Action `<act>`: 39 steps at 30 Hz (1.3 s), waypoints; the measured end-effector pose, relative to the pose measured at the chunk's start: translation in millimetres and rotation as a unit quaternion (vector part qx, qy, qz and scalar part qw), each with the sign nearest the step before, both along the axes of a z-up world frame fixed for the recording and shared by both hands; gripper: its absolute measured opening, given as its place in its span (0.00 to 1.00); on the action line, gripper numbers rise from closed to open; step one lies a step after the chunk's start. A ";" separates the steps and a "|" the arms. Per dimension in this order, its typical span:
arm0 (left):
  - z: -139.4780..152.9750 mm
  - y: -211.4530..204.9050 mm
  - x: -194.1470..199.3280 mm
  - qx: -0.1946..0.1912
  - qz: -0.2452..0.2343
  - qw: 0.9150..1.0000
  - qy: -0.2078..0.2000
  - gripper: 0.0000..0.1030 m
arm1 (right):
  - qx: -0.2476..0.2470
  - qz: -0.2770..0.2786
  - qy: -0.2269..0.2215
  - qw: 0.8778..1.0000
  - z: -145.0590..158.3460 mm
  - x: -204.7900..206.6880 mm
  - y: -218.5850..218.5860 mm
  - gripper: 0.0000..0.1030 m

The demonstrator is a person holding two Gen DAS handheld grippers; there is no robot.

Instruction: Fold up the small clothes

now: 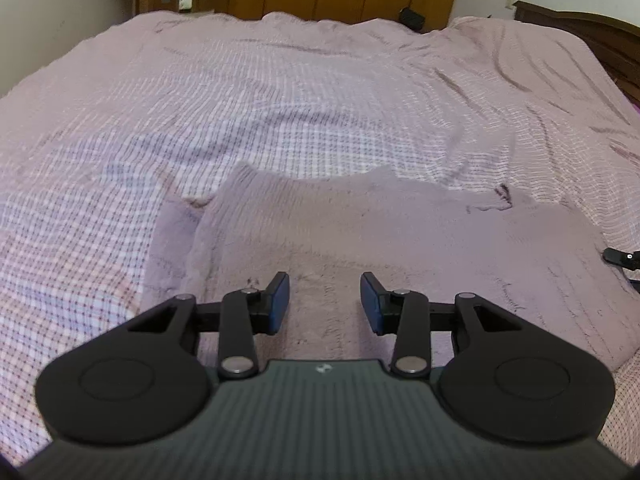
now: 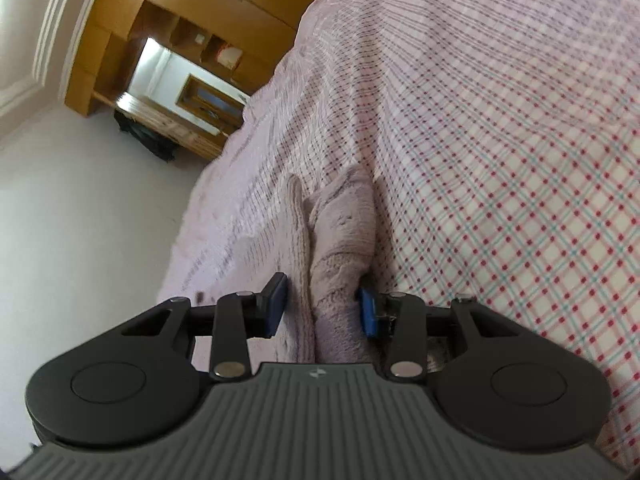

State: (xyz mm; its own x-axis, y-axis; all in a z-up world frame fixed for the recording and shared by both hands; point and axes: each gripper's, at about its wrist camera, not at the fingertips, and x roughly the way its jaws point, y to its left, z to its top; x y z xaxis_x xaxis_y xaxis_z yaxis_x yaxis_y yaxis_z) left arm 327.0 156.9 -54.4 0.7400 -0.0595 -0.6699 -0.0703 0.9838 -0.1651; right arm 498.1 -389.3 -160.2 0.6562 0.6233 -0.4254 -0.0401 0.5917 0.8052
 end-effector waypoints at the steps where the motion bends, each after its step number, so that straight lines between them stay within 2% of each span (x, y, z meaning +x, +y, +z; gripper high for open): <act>1: -0.5 -0.1 -0.2 -0.002 -0.001 1.000 0.001 0.40 | 0.009 -0.001 0.000 1.000 -2.0 -0.2 -2.1 0.44; 4: -1.9 -2.2 0.3 0.002 -0.004 1.000 0.003 0.40 | 0.024 -0.004 -0.001 1.000 -5.1 -0.3 -5.0 0.40; 8: -4.5 -3.5 1.9 0.004 -0.007 1.000 0.005 0.40 | 0.012 0.000 -0.006 1.000 -5.2 -2.7 -4.7 0.25; 12: -4.5 -1.0 3.2 0.003 -0.004 1.000 0.004 0.40 | -0.001 -0.008 -0.025 1.000 0.6 -6.3 -3.3 0.19; 15: -2.1 2.2 3.3 0.001 0.001 1.000 0.000 0.40 | -0.036 -0.005 -0.040 0.999 14.8 -7.6 9.0 0.17; 18: 1.8 6.1 3.2 -0.003 0.006 1.000 -0.004 0.40 | -0.028 -0.010 -0.054 0.998 29.2 -11.8 13.8 0.17; 22: 8.1 9.0 1.0 -0.004 0.007 1.000 -0.013 0.40 | -0.041 -0.010 -0.064 0.997 52.6 -18.7 26.8 0.17; 26: 13.1 10.5 -3.3 0.014 0.001 0.999 -0.030 0.40 | -0.048 -0.014 -0.060 0.997 70.8 -17.4 39.6 0.16; 29: 19.2 11.3 -10.4 0.033 -0.001 0.999 -0.024 0.40 | -0.057 -0.014 -0.057 0.997 88.4 -19.2 53.5 0.16; 31: 28.1 13.5 -17.8 0.028 -0.004 0.999 -0.036 0.40 | -0.067 -0.010 -0.055 0.996 100.4 -20.9 64.9 0.16; 35: 39.9 26.2 -23.8 0.001 0.008 0.999 -0.052 0.52 | -0.083 -0.016 -0.040 0.996 121.7 -23.9 94.9 0.16; 37: 37.5 33.3 -26.9 -0.010 0.017 0.999 -0.049 0.53 | -0.098 -0.028 -0.024 0.995 128.4 -24.5 109.0 0.16; 39: 34.4 36.4 -25.9 -0.005 0.020 0.999 -0.039 0.53 | -0.117 -0.031 -0.015 0.993 135.0 -24.2 123.9 0.16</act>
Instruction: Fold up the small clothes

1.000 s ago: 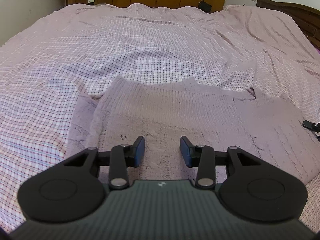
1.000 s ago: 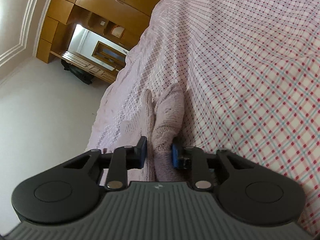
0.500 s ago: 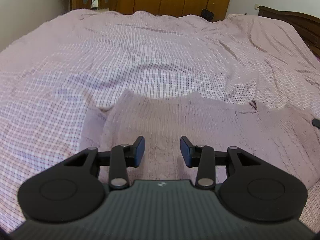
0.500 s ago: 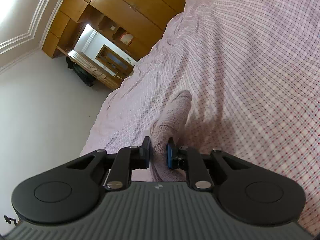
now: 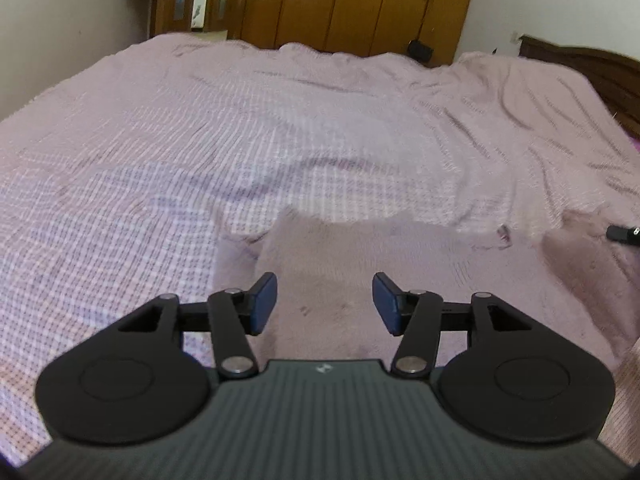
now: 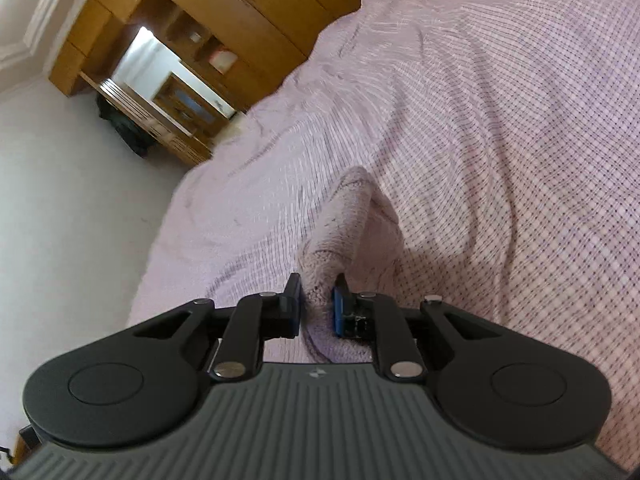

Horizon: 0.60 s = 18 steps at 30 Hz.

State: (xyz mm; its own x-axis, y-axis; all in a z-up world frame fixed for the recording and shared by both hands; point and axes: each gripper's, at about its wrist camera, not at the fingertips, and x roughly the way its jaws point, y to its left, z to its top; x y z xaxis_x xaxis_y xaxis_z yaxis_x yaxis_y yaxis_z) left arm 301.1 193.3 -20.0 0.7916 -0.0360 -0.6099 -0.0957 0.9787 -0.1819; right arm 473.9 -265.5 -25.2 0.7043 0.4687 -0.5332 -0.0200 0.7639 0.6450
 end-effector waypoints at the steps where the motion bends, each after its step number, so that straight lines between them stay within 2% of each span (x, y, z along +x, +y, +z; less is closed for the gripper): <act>1: -0.8 1.3 0.3 0.002 0.002 1.000 0.001 0.53 | -0.010 -0.003 0.005 1.000 3.9 -0.7 7.4 0.16; 6: 2.8 13.7 -6.1 -0.029 -0.002 0.999 -0.015 0.53 | -0.019 -0.010 0.010 1.000 17.7 0.3 33.4 0.15; 8: -0.9 18.0 -9.9 -0.026 0.001 0.999 -0.023 0.54 | -0.028 -0.007 0.003 1.000 25.1 1.5 48.6 0.15; 11: -5.4 24.2 -10.1 0.004 0.010 1.000 -0.022 0.54 | -0.042 0.000 -0.010 0.999 36.0 -6.3 73.8 0.15; 13: -6.7 29.7 -6.8 0.008 0.019 1.000 -0.022 0.54 | -0.052 0.000 -0.008 0.999 41.6 -10.3 92.8 0.15; 18: -10.0 53.2 -9.4 -0.022 0.034 0.999 -0.019 0.54 | -0.079 0.006 -0.018 0.997 49.3 -17.1 154.6 0.15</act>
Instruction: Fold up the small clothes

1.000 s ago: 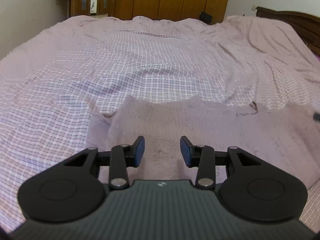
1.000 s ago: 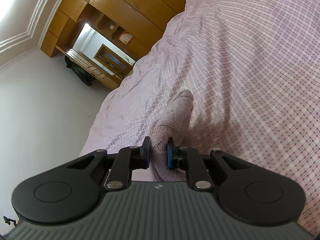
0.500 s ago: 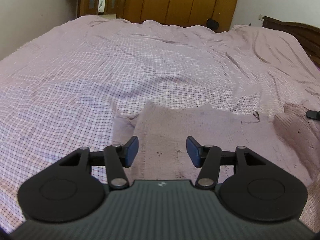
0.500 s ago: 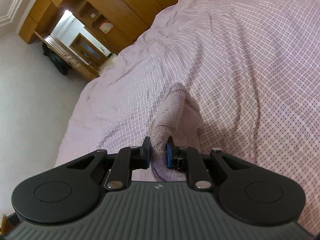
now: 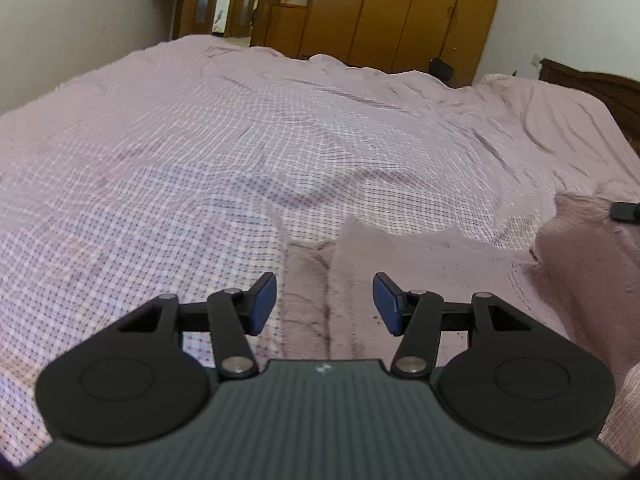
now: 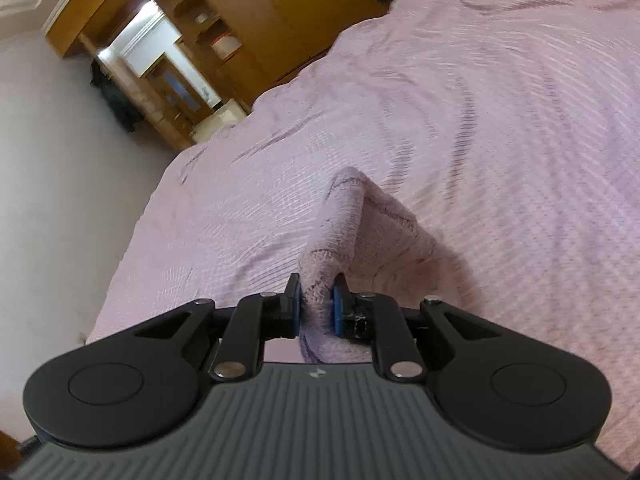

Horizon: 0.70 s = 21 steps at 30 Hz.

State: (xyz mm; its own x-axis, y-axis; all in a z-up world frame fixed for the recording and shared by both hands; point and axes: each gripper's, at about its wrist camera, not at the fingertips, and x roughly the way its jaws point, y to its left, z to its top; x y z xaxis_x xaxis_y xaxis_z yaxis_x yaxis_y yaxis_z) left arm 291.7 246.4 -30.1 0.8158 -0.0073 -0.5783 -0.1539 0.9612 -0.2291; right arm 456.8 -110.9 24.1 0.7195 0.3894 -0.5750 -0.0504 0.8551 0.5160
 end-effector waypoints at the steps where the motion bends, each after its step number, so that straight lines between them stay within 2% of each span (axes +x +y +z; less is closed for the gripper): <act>1: -0.5 4.3 -1.6 -0.001 0.002 1.000 -0.002 0.54 | -0.005 0.003 0.001 1.000 -1.1 -0.1 15.5 0.15; 4: -8.1 18.2 -9.8 -0.008 0.005 1.000 -0.007 0.54 | -0.015 0.011 -0.002 1.000 -4.0 -2.1 56.5 0.15; 10: -30.6 48.0 -18.0 -0.040 0.025 0.999 0.001 0.54 | -0.079 0.036 -0.039 0.995 -22.2 -21.0 162.4 0.14; 13: -31.5 52.7 -19.2 -0.046 0.020 0.999 0.000 0.54 | -0.084 0.052 -0.037 0.994 -35.0 -28.8 204.7 0.14; 18: -31.9 49.8 -15.8 -0.043 0.011 0.999 0.005 0.54 | -0.102 0.066 -0.018 0.992 -53.5 -39.4 247.5 0.14; 21: -30.7 47.3 -16.1 -0.045 0.007 0.999 0.005 0.54 | -0.121 0.067 -0.022 0.990 -59.5 -48.0 261.9 0.15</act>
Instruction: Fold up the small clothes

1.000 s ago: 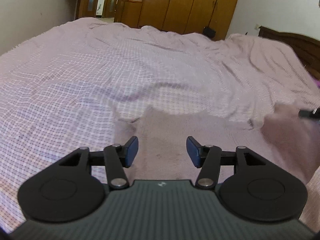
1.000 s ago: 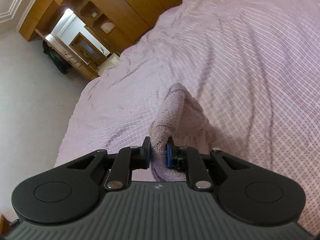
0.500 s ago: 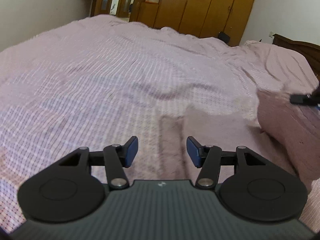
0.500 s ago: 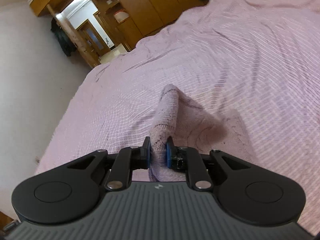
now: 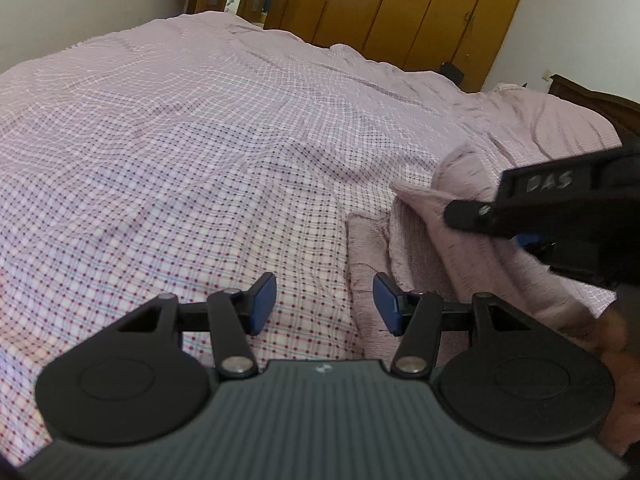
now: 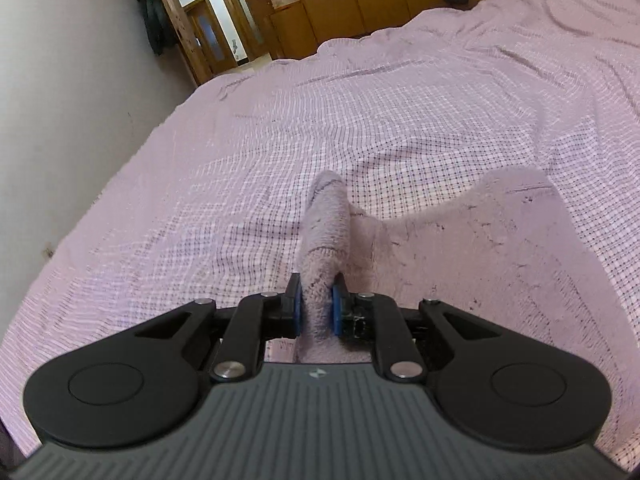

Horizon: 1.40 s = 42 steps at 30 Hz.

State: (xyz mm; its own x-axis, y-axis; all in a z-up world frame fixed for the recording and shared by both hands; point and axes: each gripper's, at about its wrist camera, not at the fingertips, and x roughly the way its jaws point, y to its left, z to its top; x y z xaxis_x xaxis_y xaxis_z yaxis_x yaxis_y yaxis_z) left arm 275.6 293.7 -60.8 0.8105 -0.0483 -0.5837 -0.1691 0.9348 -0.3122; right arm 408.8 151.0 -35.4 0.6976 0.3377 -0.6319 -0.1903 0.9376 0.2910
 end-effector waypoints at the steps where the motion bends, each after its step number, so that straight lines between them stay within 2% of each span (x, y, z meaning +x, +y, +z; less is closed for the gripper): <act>1: 0.5 -0.1 0.5 -0.001 0.000 1.000 -0.001 0.54 | -0.004 0.002 0.001 1.000 -1.6 -1.0 2.8 0.15; 5: 0.6 2.6 1.1 -0.005 0.007 1.000 0.001 0.54 | -0.013 0.021 0.016 1.000 -9.9 7.3 -4.2 0.16; 11: 1.8 3.3 -2.9 -0.012 0.002 1.000 0.005 0.54 | 0.022 0.064 0.050 0.996 -11.4 14.9 -2.8 0.24; 15: 7.7 -0.5 -5.7 -0.002 0.002 1.000 0.008 0.54 | 0.023 0.092 0.029 0.995 -1.1 10.8 -1.4 0.30; 18: 23.7 -2.7 -5.9 -0.007 0.007 1.000 0.011 0.54 | 0.031 0.088 0.023 0.995 9.7 6.3 -10.8 0.37; 23: 49.1 -17.9 -17.5 -0.027 -0.015 0.999 -0.007 0.54 | 0.046 0.069 0.016 0.996 26.7 -3.8 -53.3 0.38; 28: 43.5 -36.0 -26.9 -0.049 -0.038 0.998 0.025 0.54 | 0.030 0.042 -0.003 0.999 32.4 -28.0 -107.0 0.37; 30: 35.9 -43.4 -28.9 -0.051 -0.043 0.997 0.039 0.54 | 0.019 0.028 -0.007 0.999 28.7 -40.1 -133.2 0.37; 33: 27.8 -54.0 -28.1 -0.025 -0.047 0.997 0.053 0.54 | 0.018 0.002 -0.005 1.000 19.4 -53.4 -173.5 0.37; 37: 20.4 -52.3 -25.2 -0.026 -0.040 0.998 0.049 0.54 | -0.006 -0.027 0.000 1.000 2.3 -63.6 -216.0 0.37; 42: 26.9 -52.2 -30.7 -0.019 -0.037 0.998 0.050 0.54 | 0.021 0.005 0.026 0.999 -18.8 -72.1 -239.6 0.38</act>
State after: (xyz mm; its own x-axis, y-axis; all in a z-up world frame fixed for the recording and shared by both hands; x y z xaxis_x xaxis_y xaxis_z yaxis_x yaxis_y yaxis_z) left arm 244.8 241.6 -33.9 0.7412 -0.1302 -0.6586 -0.1322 0.9335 -0.3333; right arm 336.7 -88.6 -54.2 0.6608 0.3716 -0.6521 -0.1843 0.9225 0.3390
